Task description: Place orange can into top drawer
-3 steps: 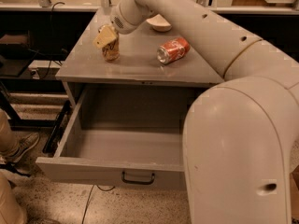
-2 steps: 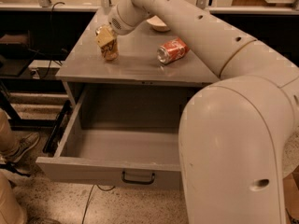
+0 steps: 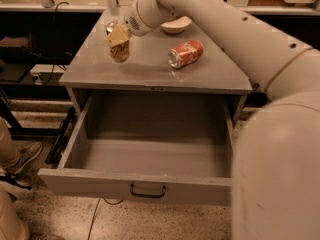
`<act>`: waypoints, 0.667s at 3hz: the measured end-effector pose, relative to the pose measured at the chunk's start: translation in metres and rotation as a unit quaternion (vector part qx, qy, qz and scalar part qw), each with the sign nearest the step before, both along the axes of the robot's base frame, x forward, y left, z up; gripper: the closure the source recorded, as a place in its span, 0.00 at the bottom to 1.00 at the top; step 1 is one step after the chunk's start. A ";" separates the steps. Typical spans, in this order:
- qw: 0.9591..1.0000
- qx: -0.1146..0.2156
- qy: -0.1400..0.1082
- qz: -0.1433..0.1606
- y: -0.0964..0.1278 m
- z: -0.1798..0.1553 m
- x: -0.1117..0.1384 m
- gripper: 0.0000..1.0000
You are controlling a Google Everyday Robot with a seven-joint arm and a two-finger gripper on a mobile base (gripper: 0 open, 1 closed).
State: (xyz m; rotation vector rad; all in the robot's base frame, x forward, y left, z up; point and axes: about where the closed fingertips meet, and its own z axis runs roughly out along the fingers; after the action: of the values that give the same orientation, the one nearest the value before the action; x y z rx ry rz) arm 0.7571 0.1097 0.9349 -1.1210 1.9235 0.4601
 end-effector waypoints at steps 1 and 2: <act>1.000 -0.006 -0.011 0.022 -0.055 0.019 -0.046 1.00; 1.000 -0.008 -0.009 0.024 -0.054 0.017 -0.049 1.00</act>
Offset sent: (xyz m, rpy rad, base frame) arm -0.0409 -0.0390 0.0163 -0.0080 -0.0134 0.0451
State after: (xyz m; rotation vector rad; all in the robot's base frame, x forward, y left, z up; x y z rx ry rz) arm 0.7082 0.0560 0.9515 -1.1799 1.8910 0.4612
